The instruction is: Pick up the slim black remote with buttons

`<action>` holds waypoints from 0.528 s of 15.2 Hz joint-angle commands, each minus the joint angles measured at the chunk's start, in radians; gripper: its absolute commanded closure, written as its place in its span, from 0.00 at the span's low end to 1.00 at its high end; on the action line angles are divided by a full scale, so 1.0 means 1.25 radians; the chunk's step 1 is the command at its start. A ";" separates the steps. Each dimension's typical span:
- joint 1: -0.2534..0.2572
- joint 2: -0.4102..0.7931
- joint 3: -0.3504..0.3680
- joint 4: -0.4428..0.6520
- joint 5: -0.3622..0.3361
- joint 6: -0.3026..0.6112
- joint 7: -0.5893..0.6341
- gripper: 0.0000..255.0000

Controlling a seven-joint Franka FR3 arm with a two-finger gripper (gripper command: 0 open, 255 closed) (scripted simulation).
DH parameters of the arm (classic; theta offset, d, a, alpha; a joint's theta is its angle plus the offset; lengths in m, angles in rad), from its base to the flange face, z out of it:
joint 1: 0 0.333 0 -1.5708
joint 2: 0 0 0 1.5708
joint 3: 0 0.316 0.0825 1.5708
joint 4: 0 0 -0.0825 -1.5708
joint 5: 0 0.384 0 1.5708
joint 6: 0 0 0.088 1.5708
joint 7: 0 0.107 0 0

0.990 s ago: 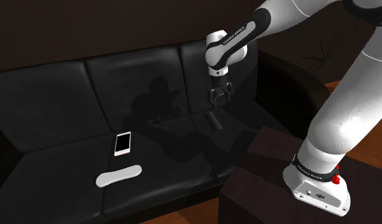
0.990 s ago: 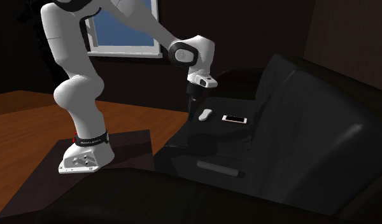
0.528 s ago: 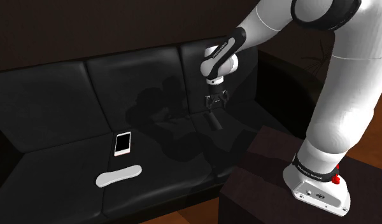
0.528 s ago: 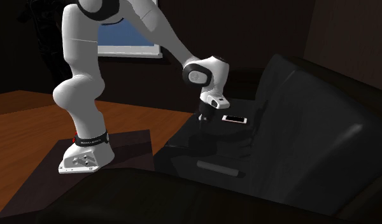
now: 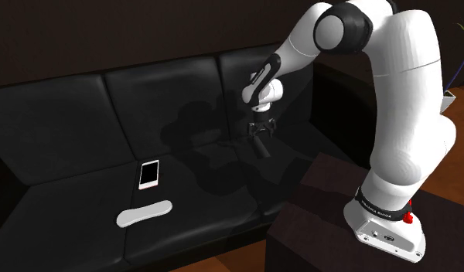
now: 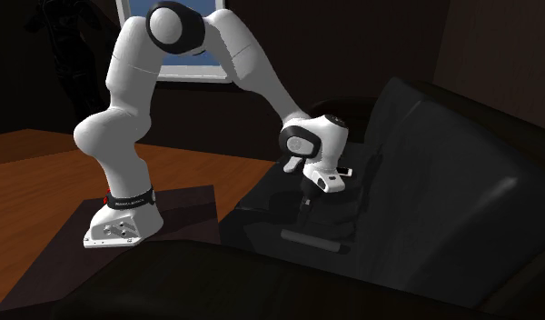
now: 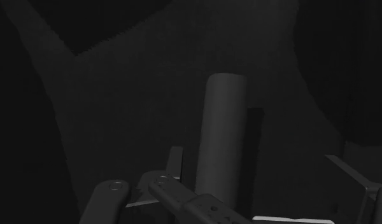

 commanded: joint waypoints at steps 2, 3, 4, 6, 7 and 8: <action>-0.014 0.082 -0.003 0.061 0.021 0.016 0.010 0.00; -0.015 0.091 -0.002 0.063 0.022 0.023 0.009 0.00; -0.015 0.100 -0.001 0.065 0.023 0.030 0.007 0.00; -0.016 0.119 0.001 0.069 0.026 0.044 0.004 0.00; -0.017 0.128 0.002 0.072 0.027 0.051 0.003 0.00; -0.017 0.138 0.002 0.075 0.028 0.057 0.002 0.00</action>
